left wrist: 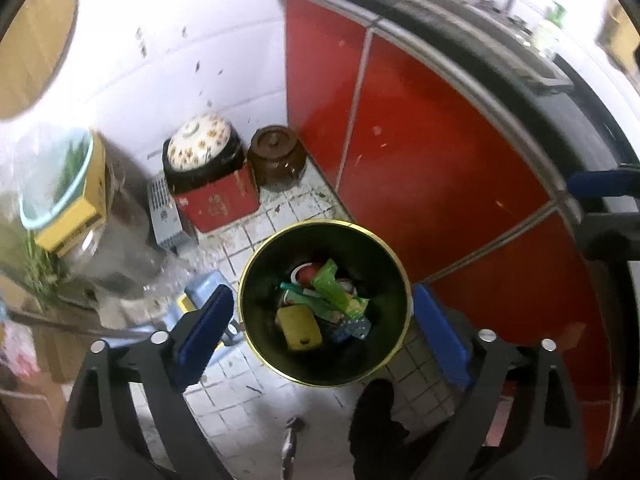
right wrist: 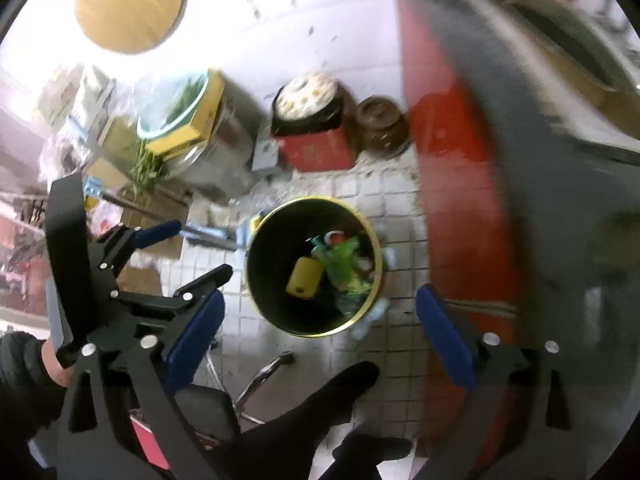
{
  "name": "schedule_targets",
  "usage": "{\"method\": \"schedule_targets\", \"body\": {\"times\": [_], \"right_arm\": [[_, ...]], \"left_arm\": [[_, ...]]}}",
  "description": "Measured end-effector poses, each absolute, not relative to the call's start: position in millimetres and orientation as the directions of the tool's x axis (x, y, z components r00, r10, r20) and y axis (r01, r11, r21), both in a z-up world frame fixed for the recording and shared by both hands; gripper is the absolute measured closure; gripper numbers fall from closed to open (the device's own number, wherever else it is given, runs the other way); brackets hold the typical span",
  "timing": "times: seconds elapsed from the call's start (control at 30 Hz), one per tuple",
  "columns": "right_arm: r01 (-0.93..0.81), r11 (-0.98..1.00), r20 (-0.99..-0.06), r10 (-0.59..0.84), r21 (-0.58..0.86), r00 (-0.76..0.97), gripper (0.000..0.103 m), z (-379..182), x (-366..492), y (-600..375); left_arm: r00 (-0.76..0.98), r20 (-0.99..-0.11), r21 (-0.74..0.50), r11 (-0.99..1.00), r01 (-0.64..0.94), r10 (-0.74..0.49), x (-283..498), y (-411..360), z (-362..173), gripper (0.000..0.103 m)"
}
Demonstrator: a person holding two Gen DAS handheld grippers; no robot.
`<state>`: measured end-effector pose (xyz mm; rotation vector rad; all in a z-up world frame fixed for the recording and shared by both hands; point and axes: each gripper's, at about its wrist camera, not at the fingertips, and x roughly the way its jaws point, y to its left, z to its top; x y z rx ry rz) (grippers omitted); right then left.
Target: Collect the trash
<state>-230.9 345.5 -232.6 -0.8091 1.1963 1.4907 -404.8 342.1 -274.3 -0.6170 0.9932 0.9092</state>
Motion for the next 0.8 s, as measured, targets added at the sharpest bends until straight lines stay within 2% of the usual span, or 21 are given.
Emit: {"method": "schedule_targets", "body": {"times": [0.23,0.37,0.5,0.63,0.8], "right_arm": [[-0.957,0.221,-0.893,0.443,0.188,-0.073,0.008,-141.8,-152.1,229.0],[-0.889,0.448,-0.87,0.473,0.098,0.142,0.007,-97.2,-98.4,124.0],[-0.74,0.671,-0.85,0.413,0.041,0.327,0.007,-73.7,-58.4,17.3],[-0.506,0.862,-0.835,0.297,0.026,0.464,0.007,-60.5,-32.4,-101.8],[-0.247,0.969,-0.823,0.157,0.021,0.545,0.007,-51.3,-25.3,-208.2]], "left_arm": [[0.356,-0.862,-0.02,0.678,-0.735,0.361,-319.2,300.6,-190.0,0.01],[0.46,-0.848,-0.051,0.821,-0.568,0.265,-239.6,260.0,-143.6,0.01],[0.546,-0.817,-0.05,0.919,-0.391,0.188,-160.5,207.8,-106.6,0.01],[0.578,-0.811,-0.056,0.971,-0.233,0.092,-92.3,150.6,-86.1,0.01],[0.574,-0.818,-0.053,0.992,-0.118,0.025,-43.5,80.3,-73.6,0.01]]}}
